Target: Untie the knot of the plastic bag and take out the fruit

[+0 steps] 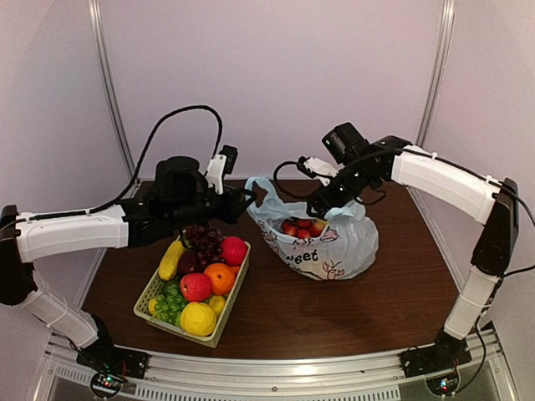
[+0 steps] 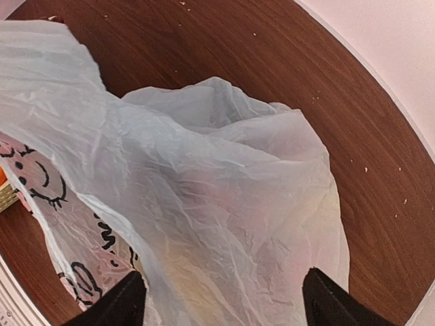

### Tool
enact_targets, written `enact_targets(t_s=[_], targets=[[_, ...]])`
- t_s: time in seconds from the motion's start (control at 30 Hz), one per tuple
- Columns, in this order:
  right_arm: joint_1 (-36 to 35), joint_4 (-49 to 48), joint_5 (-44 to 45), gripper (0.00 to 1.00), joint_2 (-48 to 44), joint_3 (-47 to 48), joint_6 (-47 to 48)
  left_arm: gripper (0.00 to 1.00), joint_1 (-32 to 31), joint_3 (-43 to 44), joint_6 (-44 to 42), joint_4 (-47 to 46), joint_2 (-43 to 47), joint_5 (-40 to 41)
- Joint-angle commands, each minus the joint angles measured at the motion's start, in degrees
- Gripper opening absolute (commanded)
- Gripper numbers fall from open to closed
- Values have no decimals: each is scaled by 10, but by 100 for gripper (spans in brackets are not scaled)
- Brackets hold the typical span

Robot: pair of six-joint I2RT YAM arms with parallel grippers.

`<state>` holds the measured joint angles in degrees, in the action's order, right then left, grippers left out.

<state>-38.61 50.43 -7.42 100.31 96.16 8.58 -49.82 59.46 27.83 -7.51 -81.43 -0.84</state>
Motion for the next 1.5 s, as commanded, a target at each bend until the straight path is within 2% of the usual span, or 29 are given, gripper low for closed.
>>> enact_targets(t_s=[0.0, 0.27, 0.43, 0.77, 0.93, 1.13, 1.2, 1.23, 1.33, 1.43, 1.47], targets=[[5, -1, 88, 71, 1, 1, -13, 0, 0, 10, 3, -15, 0, -1], [34, 1, 45, 37, -1, -1, -16, 0, 1, -3, 4, -7, 14, 8], [36, -10, 15, 0, -13, -6, -19, 0, 1, -8, 5, -4, 19, 21], [65, -43, 140, 0, -79, 82, -73, 0, 1, -15, 5, 16, 32, 31], [79, -68, 136, 0, -121, 73, -86, 0, 1, -18, 5, 24, 37, 38], [79, -93, 68, 0, -164, 5, -102, 2, 1, -22, 0, 33, 44, 25], [79, -108, 19, 0, -176, -23, -102, 9, 0, -26, -6, 35, 51, 10], [79, -118, -4, 0, -183, -38, -104, 17, 0, -27, -9, 37, 54, -7], [73, -140, -60, 0, -198, -72, -104, 58, 0, -22, -18, 51, 72, -43], [69, -149, -85, 0, -206, -92, -102, 88, -1, -1, -30, 70, 86, -77], [68, -149, -91, 0, -206, -94, -101, 94, -1, 13, -36, 89, 86, -87]])
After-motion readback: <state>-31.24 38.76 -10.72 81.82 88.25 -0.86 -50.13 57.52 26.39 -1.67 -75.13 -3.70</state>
